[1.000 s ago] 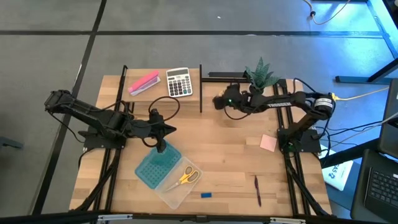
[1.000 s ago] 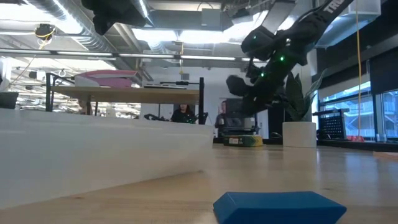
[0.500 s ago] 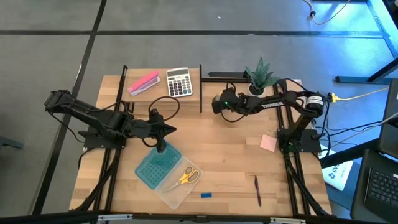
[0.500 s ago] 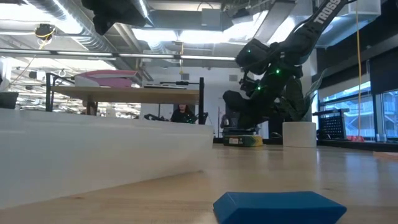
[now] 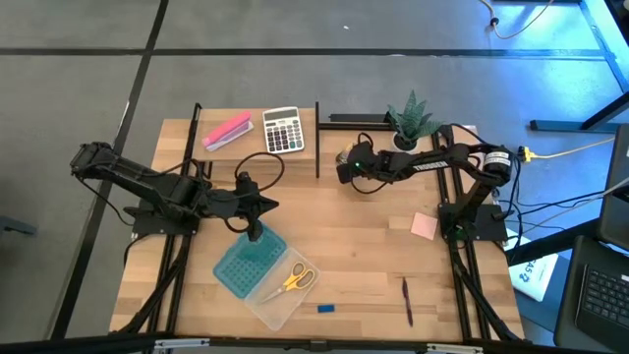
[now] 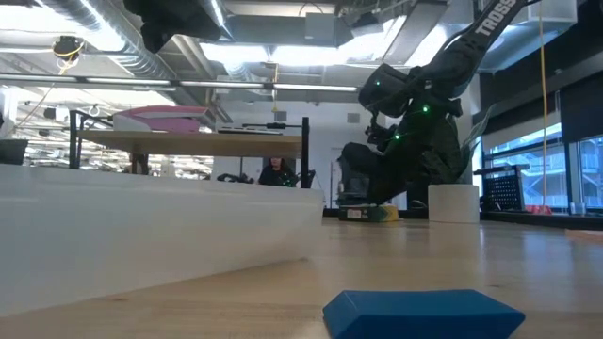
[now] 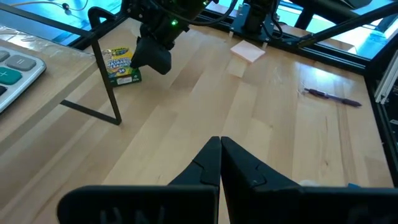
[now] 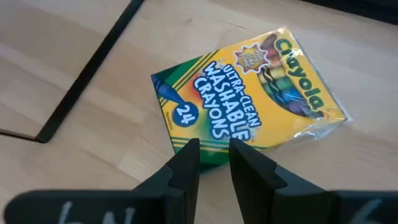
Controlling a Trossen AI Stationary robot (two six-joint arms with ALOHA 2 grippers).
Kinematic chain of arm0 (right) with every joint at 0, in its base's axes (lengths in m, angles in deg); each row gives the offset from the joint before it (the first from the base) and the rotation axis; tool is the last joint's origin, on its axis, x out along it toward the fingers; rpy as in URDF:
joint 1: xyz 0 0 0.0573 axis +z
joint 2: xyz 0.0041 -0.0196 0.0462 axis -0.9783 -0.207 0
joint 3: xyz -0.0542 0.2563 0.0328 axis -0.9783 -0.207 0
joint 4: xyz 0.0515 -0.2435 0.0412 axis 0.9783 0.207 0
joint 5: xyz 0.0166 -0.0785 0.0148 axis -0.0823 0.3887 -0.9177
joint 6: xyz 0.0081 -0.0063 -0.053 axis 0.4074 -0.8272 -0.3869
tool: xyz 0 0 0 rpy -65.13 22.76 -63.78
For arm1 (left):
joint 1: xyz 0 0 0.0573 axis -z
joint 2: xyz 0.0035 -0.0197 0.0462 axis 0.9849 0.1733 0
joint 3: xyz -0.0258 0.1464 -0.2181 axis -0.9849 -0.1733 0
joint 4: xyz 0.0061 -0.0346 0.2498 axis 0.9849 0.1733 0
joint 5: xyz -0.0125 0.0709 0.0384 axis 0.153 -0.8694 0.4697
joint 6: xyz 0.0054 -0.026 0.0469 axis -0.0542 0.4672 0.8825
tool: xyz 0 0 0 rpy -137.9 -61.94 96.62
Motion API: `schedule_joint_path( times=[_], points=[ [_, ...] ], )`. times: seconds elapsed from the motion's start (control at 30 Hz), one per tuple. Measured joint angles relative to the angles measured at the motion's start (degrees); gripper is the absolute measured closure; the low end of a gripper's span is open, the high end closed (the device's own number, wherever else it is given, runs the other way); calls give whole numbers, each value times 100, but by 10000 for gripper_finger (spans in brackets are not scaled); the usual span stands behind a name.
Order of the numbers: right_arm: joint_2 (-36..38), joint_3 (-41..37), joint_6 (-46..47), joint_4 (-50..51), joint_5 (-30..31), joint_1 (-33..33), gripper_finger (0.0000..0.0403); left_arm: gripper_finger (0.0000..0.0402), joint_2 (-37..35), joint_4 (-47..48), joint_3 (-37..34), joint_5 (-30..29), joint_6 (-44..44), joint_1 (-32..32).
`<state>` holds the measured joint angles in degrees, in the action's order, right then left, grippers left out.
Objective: Pack school essentials
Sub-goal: Put the yellow crayon box into the blue supply box
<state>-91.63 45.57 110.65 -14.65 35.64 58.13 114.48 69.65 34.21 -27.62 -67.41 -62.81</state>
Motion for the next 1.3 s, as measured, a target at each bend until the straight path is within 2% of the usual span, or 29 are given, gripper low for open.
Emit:
schedule_joint_path(
  times=[0.4, 0.57, 0.7, 0.97, 1.17, 1.3],
  points=[
    [24, 23, -144, 145, -948, -2, 313, 401, 0, 0, 0, 3, 0, 0],
    [37, 31, -249, 526, -1164, 114, 313, 401, 0, 0, 0, 5, 0, 0],
    [-4, 110, -300, 1079, -1628, 293, 313, 401, 0, 0, 0, 7, 0, 0],
    [-9, 383, -469, 1961, -1670, 715, 313, 401, -2, 0, 0, 12, 0, 2],
    [126, 893, -801, 2674, -1634, 1051, 313, 401, -2, 0, 0, 12, 0, 2],
    [398, 1219, -796, 2785, -852, 1089, 313, 401, -2, 0, 0, 12, 2, 2]
  ],
)
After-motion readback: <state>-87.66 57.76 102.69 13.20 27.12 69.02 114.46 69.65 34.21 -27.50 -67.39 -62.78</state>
